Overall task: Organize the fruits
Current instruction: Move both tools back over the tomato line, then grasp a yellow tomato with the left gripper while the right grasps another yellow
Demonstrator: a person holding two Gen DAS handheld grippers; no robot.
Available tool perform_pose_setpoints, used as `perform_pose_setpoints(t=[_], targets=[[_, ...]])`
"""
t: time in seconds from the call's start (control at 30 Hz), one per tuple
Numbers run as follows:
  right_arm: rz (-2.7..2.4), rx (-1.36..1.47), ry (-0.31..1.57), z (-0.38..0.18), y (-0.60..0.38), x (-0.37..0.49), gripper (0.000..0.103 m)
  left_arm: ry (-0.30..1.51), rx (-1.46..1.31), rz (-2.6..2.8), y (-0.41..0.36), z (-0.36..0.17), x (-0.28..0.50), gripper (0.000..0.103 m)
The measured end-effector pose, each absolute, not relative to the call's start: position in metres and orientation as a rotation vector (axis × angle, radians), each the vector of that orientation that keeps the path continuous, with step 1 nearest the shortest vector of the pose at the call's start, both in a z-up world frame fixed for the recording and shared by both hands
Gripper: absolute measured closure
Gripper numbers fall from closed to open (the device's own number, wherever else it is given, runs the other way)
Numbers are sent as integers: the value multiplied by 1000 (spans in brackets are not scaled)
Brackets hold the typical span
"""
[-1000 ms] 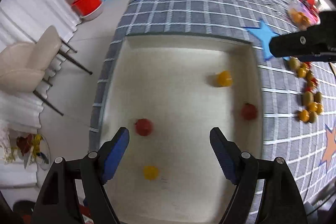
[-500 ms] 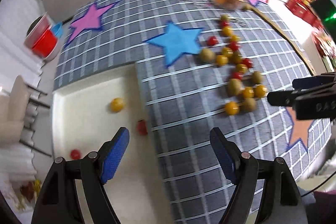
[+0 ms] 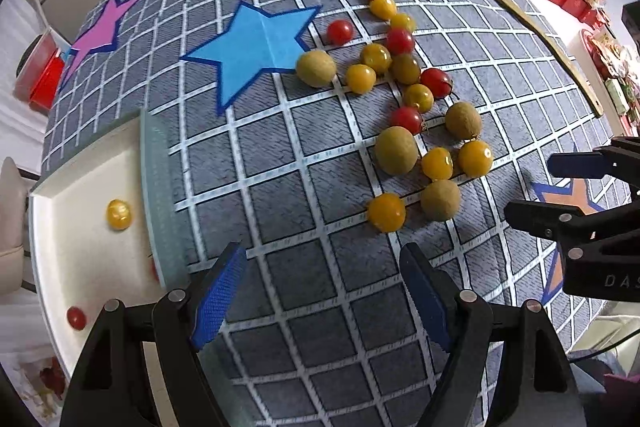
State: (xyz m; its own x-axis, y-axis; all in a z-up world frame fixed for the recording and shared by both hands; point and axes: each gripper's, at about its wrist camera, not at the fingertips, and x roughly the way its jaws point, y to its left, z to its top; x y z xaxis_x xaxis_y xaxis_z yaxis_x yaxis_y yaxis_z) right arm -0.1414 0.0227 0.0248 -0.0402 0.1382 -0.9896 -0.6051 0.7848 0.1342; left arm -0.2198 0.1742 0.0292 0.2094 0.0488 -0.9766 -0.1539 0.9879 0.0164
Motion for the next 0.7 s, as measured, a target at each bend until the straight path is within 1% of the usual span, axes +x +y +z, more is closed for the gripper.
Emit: perform_pose_setpoints(t=[0.1, 0.33, 0.43, 0.57, 0.6, 0.63, 0.67, 0.7], targets=[[665, -393, 1496, 20, 25, -139, 40, 1355, -89, 134, 173, 24, -215, 23], [711, -382, 1484, 13, 44, -126, 43, 1361, -82, 129, 170, 17, -211, 23], [726, -376, 1481, 13, 54, -117, 46, 1373, -83, 121, 165, 14, -211, 35], [743, -368, 1483, 13, 75, -102, 53, 1371, -99, 125, 159, 11, -210, 35], [750, -366, 1486, 14, 81, -99, 56, 1370, -99, 128, 158, 11, -209, 35], [757, -364, 1489, 14, 85, -96, 59, 1371, -100, 127, 158, 11, -207, 36], [760, -365, 1490, 15, 94, -93, 61, 1370, -106, 123, 158, 10, -205, 40], [761, -372, 1487, 15, 97, -90, 63, 1369, -107, 119, 156, 10, -204, 41]])
